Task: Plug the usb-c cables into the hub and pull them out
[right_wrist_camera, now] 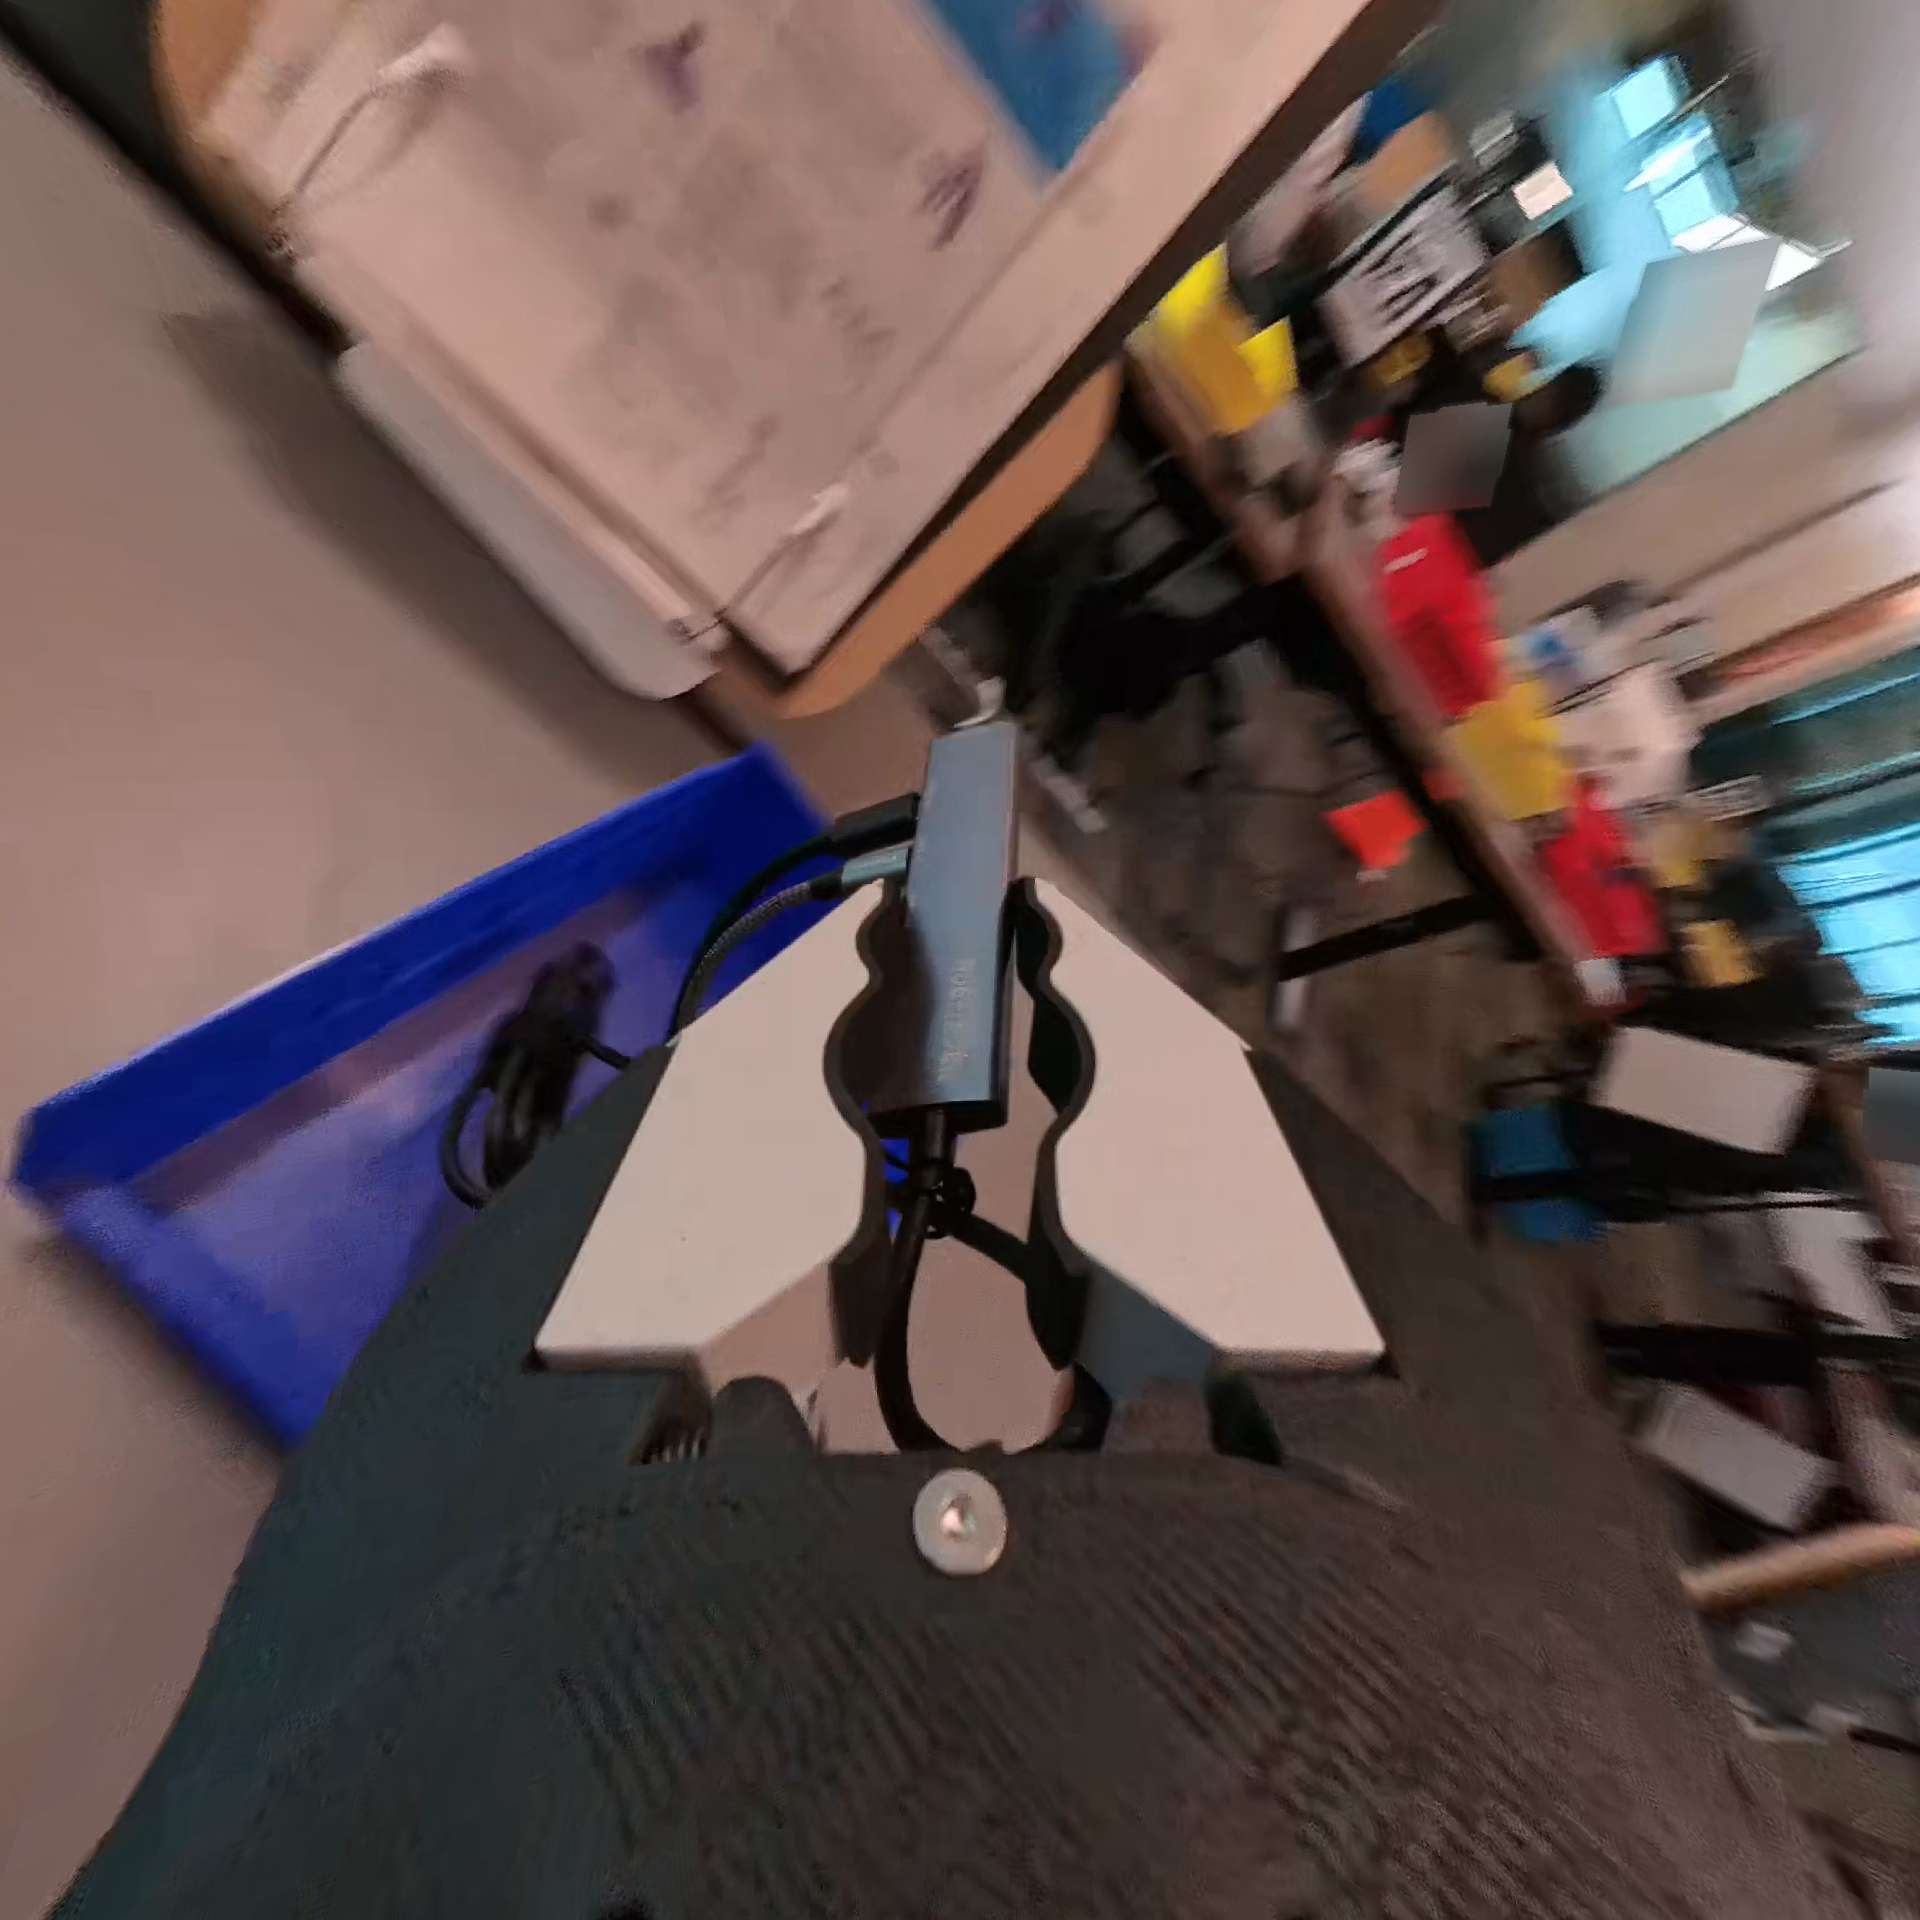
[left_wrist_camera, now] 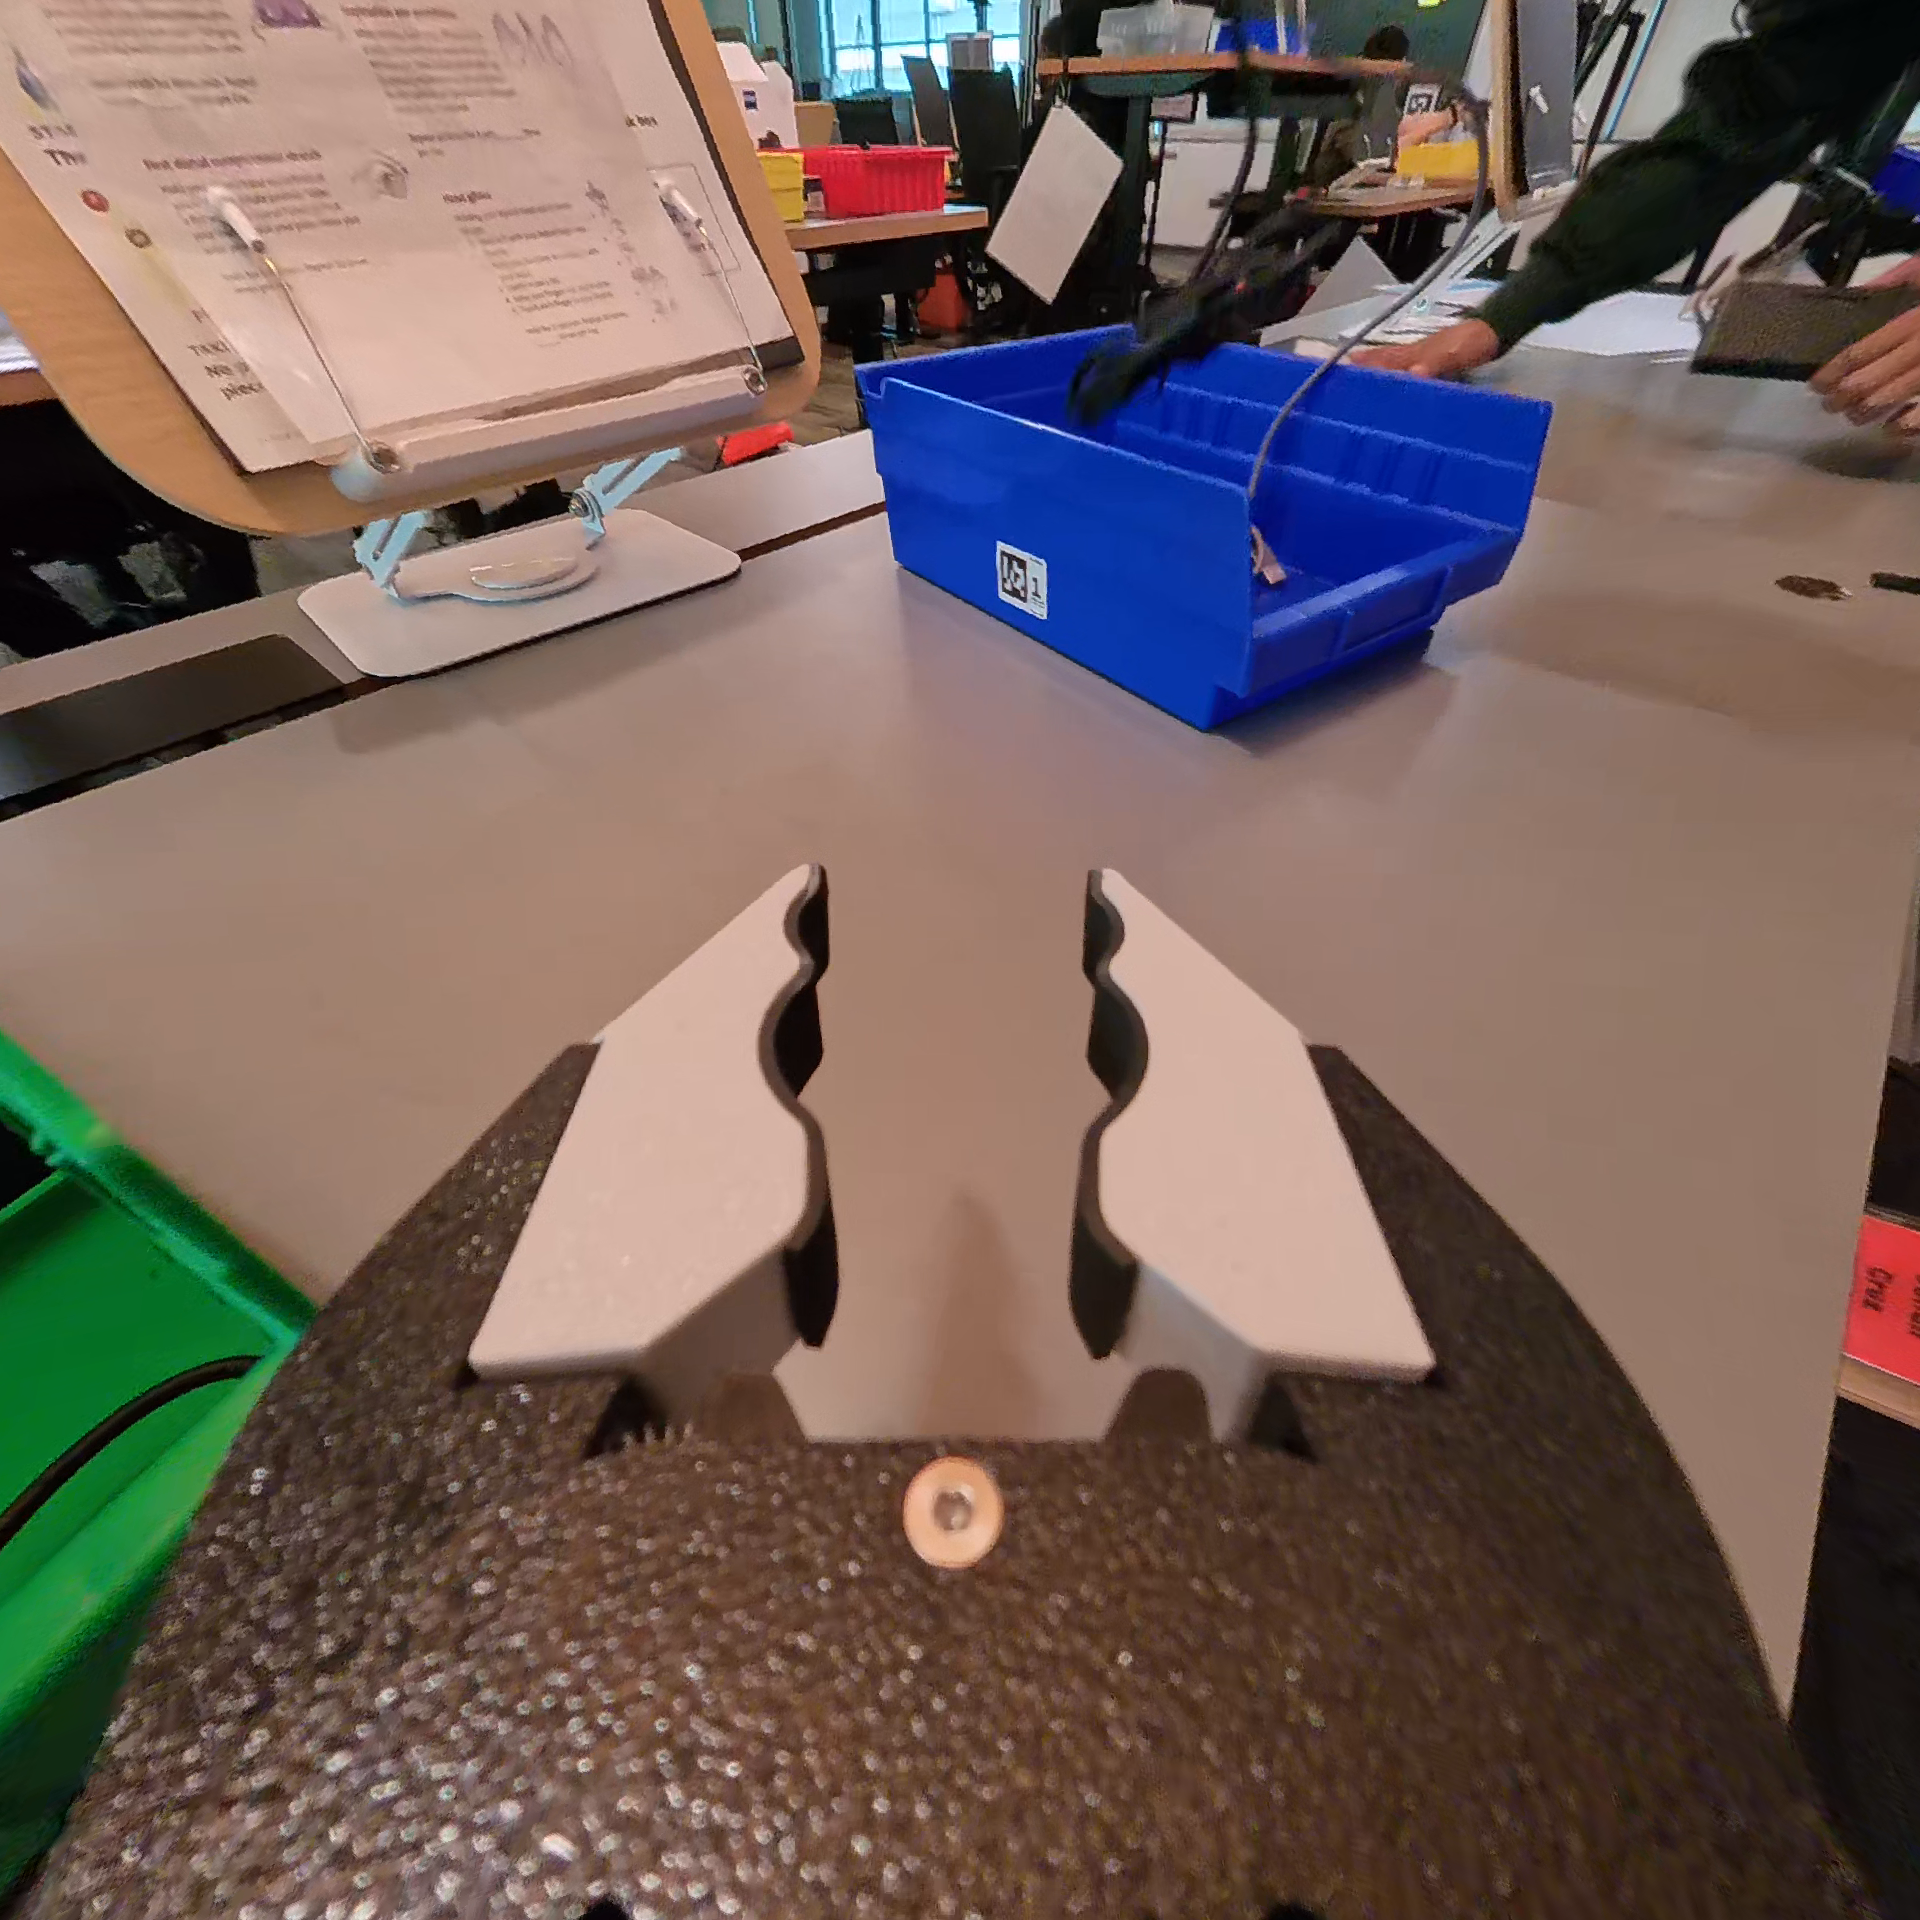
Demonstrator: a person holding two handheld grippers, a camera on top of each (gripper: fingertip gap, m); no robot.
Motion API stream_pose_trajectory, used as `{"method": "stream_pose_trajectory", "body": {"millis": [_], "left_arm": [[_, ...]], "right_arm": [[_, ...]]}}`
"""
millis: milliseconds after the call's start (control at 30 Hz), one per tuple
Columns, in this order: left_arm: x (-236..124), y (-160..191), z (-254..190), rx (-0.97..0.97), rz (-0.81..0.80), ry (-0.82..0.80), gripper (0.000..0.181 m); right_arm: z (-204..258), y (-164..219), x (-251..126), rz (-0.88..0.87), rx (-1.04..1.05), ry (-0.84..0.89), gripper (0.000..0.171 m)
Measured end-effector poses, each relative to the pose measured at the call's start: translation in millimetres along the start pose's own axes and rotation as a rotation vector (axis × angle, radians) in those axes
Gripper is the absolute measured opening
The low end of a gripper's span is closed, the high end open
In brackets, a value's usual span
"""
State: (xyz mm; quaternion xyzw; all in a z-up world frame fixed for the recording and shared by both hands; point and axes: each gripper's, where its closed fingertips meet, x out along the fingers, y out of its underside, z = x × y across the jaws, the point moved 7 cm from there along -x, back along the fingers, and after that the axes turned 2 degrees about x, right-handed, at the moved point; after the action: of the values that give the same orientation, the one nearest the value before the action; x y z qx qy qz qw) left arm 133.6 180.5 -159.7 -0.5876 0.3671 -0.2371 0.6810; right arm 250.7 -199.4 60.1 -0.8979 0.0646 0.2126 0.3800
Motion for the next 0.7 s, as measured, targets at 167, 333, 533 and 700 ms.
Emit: {"method": "stream_pose_trajectory", "body": {"millis": [167, 333, 533, 700], "left_arm": [[0.1, 0.6, -5.5, 0.026, 0.031, 0.026, 0.047], [-2.8, 0.8, -3.7, 0.031, 0.031, 0.027, 0.046], [-2.6, 4.9, 0.5, 0.023, 0.047, 0.022, 0.046], [-1.5, 5.9, 1.0, 0.016, 0.053, 0.019, 0.046]], "right_arm": [[50.8, 53.0, 62.6, 0.100, 0.241, -0.213, 0.020], [53.0, 91.6, 100.8, 0.162, 0.494, -0.187, 0.021], [49.1, 122.1, 118.3, 0.331, 0.400, -0.160, 0.071], [27.8, 104.3, 98.5, 0.168, 0.368, -0.134, 0.078]]}}
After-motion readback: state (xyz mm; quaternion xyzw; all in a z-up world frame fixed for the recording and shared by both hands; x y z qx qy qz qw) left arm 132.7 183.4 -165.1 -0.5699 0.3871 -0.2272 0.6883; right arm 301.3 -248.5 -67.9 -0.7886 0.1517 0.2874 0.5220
